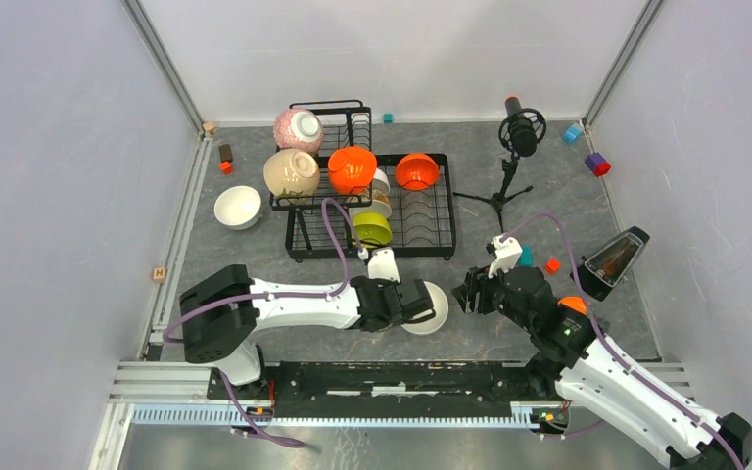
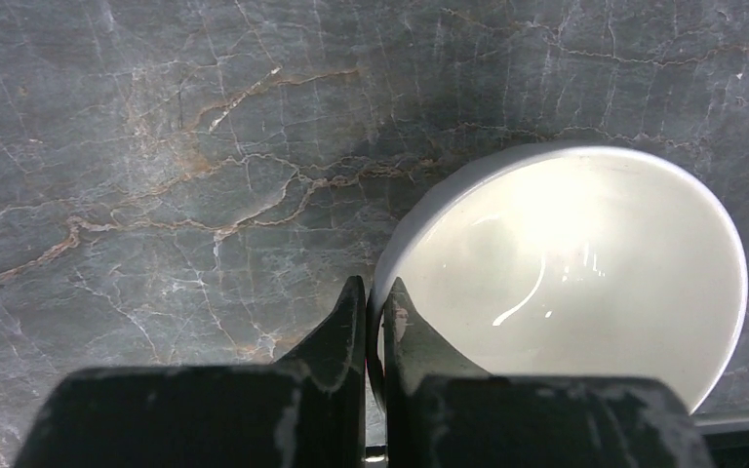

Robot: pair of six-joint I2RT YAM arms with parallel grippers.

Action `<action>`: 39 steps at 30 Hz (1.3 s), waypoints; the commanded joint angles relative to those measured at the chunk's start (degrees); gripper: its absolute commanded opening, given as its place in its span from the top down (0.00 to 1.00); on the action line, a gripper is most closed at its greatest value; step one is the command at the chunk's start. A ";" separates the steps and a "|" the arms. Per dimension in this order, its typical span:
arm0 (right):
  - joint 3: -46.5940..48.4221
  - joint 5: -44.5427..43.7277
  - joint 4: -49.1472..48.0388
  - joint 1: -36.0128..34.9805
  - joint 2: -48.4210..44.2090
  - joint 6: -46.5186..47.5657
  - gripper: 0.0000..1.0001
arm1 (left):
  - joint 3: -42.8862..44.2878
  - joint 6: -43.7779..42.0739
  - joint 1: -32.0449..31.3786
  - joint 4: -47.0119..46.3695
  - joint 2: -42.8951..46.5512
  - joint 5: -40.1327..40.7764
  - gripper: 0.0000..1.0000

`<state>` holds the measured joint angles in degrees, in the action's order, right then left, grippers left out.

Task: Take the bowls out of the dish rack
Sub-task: Pick up the bowl from the center of the board, then place the bowl with the bowl.

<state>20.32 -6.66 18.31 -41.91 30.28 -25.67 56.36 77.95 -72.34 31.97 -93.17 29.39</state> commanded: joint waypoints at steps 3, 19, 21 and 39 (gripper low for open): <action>1.03 0.79 -0.79 -0.12 -1.53 1.73 0.36 | -1.37 -0.24 -0.05 -2.20 1.77 1.29 0.98; -2.17 -5.10 -3.21 -0.18 -9.45 4.06 0.34 | 6.62 -21.26 -9.16 14.52 16.87 14.37 0.98; -3.08 -4.10 -4.34 -0.18 -11.14 5.04 0.34 | 7.24 -24.43 -9.27 15.62 20.44 16.72 0.98; -4.75 3.64 -7.32 -0.18 -6.53 8.70 0.33 | 29.39 -63.46 11.02 6.09 31.48 19.22 0.98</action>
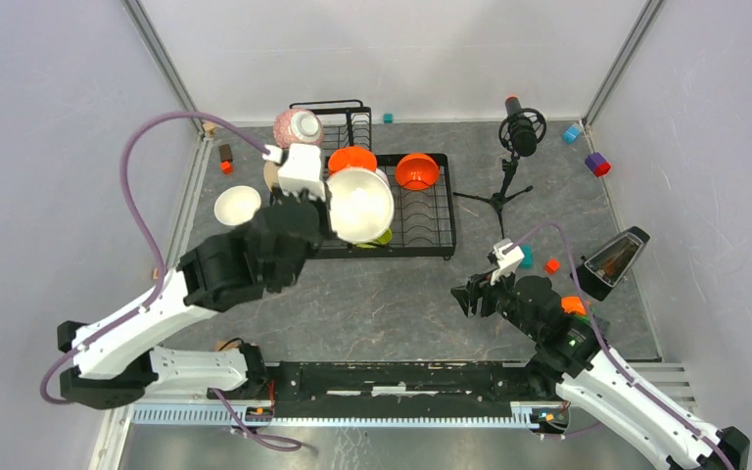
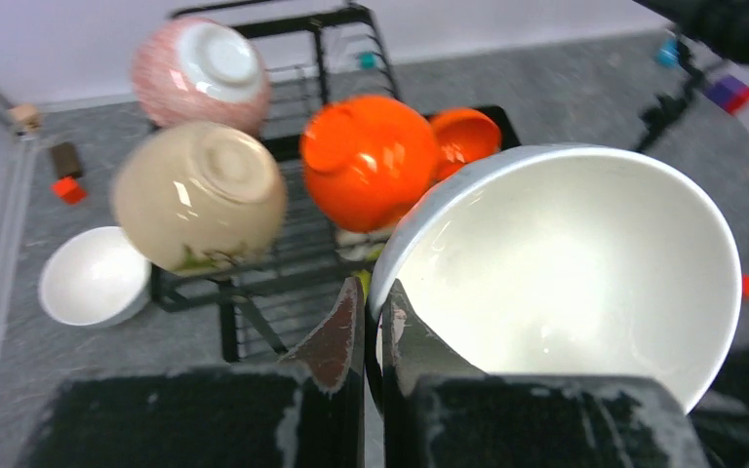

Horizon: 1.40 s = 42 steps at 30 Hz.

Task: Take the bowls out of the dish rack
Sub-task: Place the bowl with the bowl.

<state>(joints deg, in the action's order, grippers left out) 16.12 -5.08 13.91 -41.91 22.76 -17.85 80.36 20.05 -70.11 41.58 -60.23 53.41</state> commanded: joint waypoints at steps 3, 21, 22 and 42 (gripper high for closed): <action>-0.56 2.18 -3.02 -0.12 1.49 1.71 0.33 | 7.81 -5.55 14.13 -4.57 -1.77 -6.79 0.98; -1.74 4.85 -4.97 -0.13 3.51 2.15 0.32 | 15.74 10.66 60.27 -1.71 -6.84 -30.64 0.98; -1.88 4.92 -4.98 -0.14 3.43 2.04 0.33 | 15.07 13.19 63.73 -1.98 -7.21 -32.45 0.98; -2.16 7.08 -4.96 -0.18 3.09 2.27 0.33 | -6.12 30.92 83.67 -11.88 -16.70 -45.63 0.98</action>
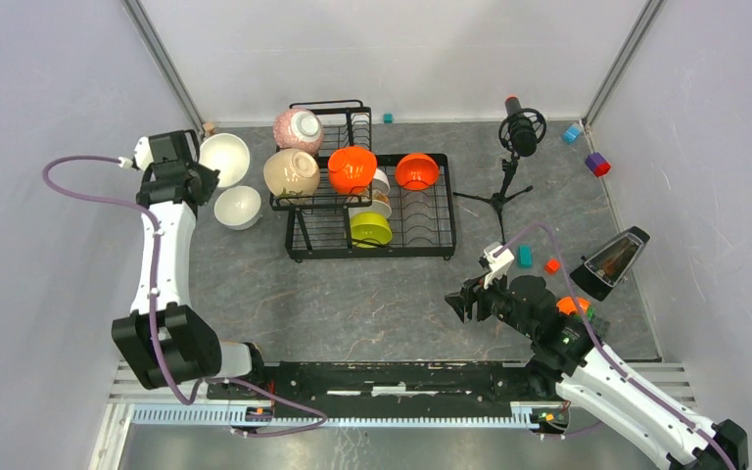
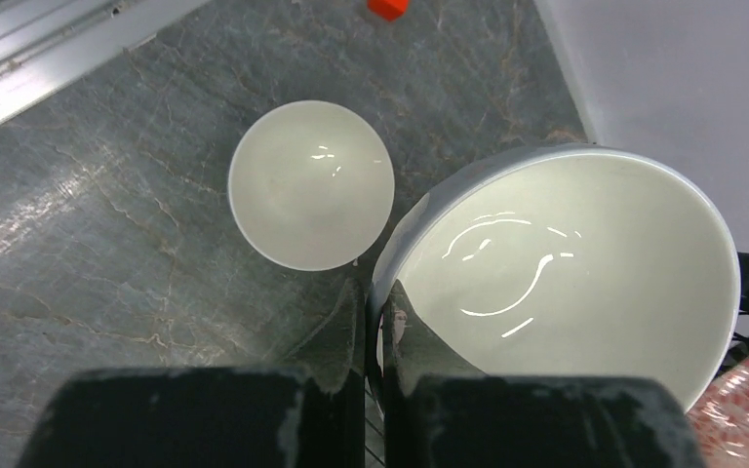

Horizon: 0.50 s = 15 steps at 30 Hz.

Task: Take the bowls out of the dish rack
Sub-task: Place the bowl with the bowl.

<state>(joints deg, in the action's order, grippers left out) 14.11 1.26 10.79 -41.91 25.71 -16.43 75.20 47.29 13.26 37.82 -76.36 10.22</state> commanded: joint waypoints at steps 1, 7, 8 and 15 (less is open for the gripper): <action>-0.39 0.76 -2.01 -0.17 -0.03 0.79 0.32 | -1.99 3.36 0.34 -9.35 -0.88 -3.34 0.98; -0.94 0.40 -2.84 -0.12 0.20 0.74 0.32 | -3.28 1.44 0.28 -10.70 -4.05 -4.51 0.98; -0.77 0.48 -2.68 -0.11 0.33 0.82 0.32 | -3.37 0.94 0.33 -10.67 -4.60 -4.51 0.98; -0.98 0.68 -2.74 -0.15 0.17 0.84 0.33 | -5.36 0.31 0.32 -12.85 -6.99 -6.26 0.98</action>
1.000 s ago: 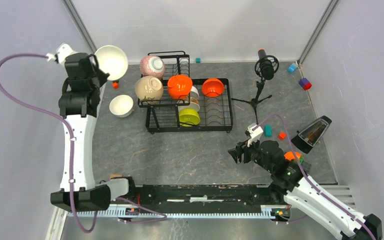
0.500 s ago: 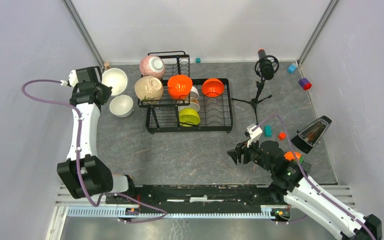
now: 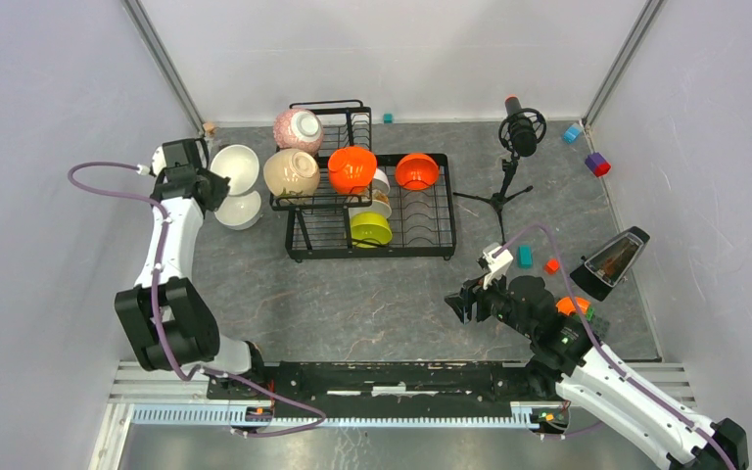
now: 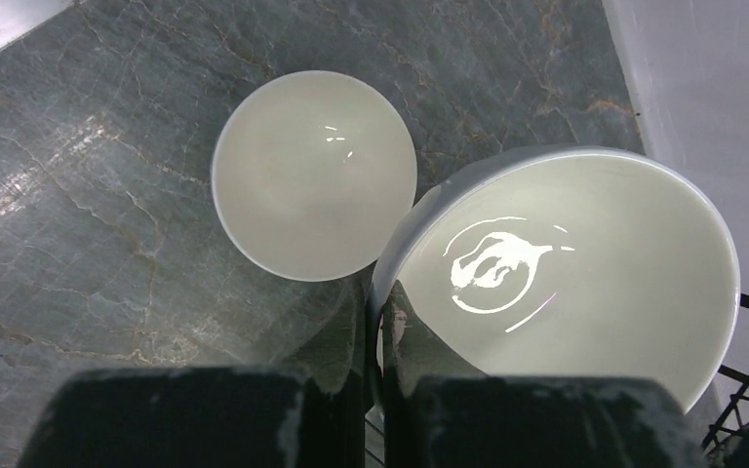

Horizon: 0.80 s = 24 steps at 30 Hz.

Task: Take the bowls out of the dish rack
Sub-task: Place the bowl with the bowl.

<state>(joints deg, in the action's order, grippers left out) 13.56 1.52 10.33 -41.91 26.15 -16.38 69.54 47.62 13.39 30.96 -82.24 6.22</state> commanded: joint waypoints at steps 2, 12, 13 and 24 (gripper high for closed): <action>-0.42 0.33 -2.36 -0.18 -0.11 0.90 0.33 | 1.35 -0.51 0.19 -4.22 -2.53 -1.05 0.98; -0.55 0.24 -2.73 -0.15 -0.13 0.87 0.33 | 6.46 -1.34 0.72 6.21 -6.81 7.16 0.98; -0.68 0.24 -2.77 -0.14 -0.21 0.91 0.33 | 7.07 -1.38 0.85 7.58 -7.28 7.91 0.98; -0.75 0.85 -2.65 -0.18 -1.19 0.82 0.33 | 6.61 -0.38 1.52 7.82 -10.37 9.78 0.98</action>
<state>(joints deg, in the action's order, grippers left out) 13.26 1.56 9.91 -41.91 25.98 -16.21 73.71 47.46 14.44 40.45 -91.02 14.72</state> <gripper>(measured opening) 0.672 0.064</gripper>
